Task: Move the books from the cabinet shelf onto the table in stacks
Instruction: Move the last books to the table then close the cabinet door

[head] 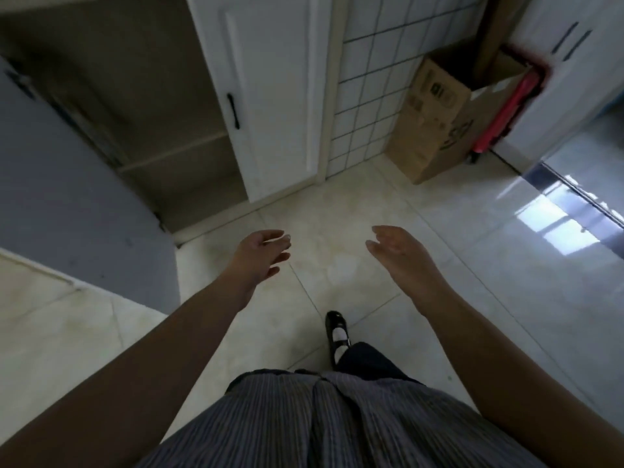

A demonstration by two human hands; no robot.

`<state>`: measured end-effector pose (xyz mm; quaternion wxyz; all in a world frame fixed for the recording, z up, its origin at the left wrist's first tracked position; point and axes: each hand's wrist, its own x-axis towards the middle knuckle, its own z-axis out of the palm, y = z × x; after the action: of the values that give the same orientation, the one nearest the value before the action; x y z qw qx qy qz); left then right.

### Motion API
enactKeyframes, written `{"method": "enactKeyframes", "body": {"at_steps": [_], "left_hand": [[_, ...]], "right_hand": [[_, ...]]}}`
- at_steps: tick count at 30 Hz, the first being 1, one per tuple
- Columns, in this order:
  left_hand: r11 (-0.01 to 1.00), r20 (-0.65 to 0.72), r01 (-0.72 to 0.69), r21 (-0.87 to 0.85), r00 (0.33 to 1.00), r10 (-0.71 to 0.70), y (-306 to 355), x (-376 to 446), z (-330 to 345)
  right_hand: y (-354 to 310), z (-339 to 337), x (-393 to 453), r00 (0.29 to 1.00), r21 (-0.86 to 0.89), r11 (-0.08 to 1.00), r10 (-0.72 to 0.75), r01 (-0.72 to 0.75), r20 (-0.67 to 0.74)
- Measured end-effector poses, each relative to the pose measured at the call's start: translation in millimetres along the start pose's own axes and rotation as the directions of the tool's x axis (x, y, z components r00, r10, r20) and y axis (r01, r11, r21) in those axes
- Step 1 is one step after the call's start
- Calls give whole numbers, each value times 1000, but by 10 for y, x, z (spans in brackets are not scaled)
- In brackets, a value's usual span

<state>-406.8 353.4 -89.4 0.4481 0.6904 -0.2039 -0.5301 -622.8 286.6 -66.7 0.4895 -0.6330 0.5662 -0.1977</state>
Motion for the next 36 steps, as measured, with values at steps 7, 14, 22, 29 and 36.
{"method": "enactKeyframes", "body": {"at_steps": [7, 14, 22, 29, 36], "left_hand": [[989, -223, 11, -145, 974, -43, 144, 432, -555], [958, -406, -18, -287, 908, -105, 546, 1097, -882], [899, -583, -142, -414, 800, -142, 891, 1556, -1229], [873, -638, -165, -459, 745, -194, 993, 1835, -1682], [868, -643, -175, -465, 740, -195, 1178, 2297, -2285]], "right_hand": [[-432, 515, 920, 969, -37, 997, -56, 67, 239], [-1030, 850, 2086, 908, -109, 984, -88, 144, 410], [-1569, 1323, 3017, 811, -117, 968, -119, 224, 573], [-1927, 1880, 3405, 722, -155, 947, -103, 281, 685], [-2383, 2449, 3793, 690, -176, 925, -115, 336, 715]]}}
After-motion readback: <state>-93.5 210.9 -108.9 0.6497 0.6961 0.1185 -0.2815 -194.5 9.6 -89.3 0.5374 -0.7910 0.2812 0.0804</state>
